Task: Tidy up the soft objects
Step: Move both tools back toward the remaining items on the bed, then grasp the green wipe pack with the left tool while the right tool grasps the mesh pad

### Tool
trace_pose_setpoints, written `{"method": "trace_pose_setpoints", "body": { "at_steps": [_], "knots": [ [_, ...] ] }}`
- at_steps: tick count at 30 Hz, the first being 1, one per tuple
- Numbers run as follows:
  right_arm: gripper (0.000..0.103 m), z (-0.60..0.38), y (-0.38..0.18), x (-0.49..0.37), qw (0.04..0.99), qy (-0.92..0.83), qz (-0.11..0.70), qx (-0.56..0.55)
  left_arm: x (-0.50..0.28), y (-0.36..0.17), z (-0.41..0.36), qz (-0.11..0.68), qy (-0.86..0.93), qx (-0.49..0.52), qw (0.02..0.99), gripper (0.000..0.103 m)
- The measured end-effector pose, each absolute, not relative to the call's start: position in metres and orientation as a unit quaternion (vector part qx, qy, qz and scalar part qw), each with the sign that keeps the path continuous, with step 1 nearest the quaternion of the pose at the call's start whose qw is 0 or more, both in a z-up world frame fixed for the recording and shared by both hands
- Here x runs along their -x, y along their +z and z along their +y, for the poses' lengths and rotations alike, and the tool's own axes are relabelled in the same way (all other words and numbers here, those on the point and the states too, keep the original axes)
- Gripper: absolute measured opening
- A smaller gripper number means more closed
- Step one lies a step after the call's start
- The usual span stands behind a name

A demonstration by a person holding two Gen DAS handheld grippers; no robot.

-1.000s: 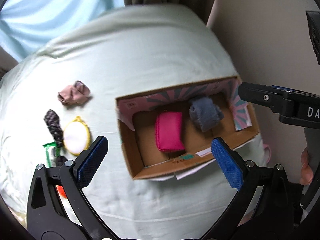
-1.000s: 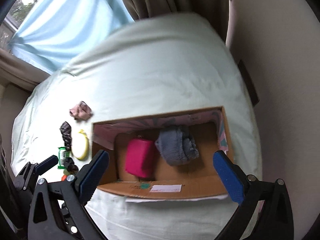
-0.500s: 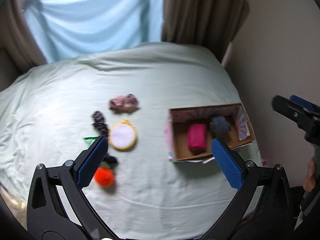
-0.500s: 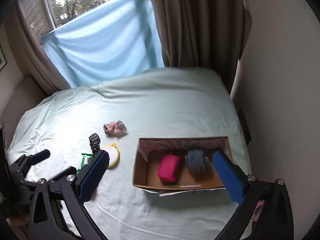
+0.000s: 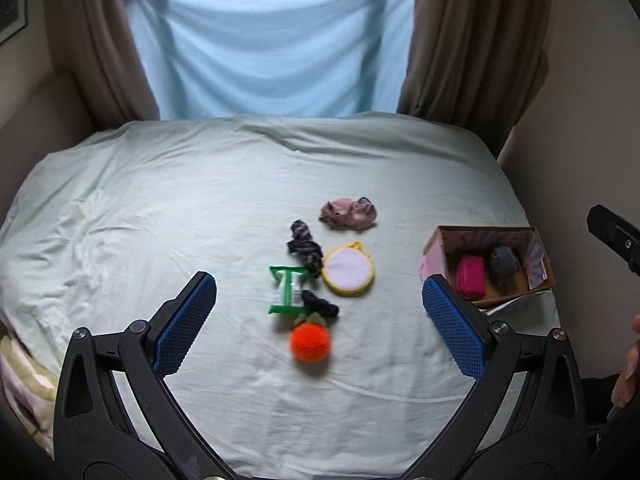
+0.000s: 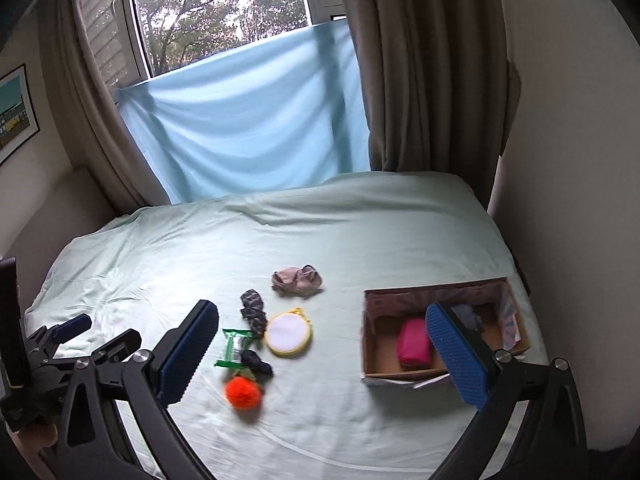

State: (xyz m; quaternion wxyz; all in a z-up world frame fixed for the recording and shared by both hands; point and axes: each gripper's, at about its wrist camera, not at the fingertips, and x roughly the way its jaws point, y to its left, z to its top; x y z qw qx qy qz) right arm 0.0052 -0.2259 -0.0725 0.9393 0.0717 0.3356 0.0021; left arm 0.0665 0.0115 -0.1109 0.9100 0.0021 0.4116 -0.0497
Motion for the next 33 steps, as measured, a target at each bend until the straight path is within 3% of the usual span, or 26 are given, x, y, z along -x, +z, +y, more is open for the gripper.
{"method": "trace_pose_setpoints", "body": {
  "at_steps": [12,22,33],
  "knots": [
    [0.103,-0.146,-0.11,-0.041,0.929,-0.028,0.363,-0.072,-0.12,-0.166,0.095,0.468,-0.069,0.004,0.881,0.102],
    [0.103,-0.113,-0.207,-0.12,0.914,-0.013,0.398,-0.076,-0.194,-0.279,0.119,0.54,-0.086,0.013,0.837,0.102],
    [0.103,-0.111,-0.333,-0.207,0.881,0.027,0.472,-0.019,-0.262,-0.396,0.081,0.602,-0.095,-0.001,0.793,0.102]
  ]
}}
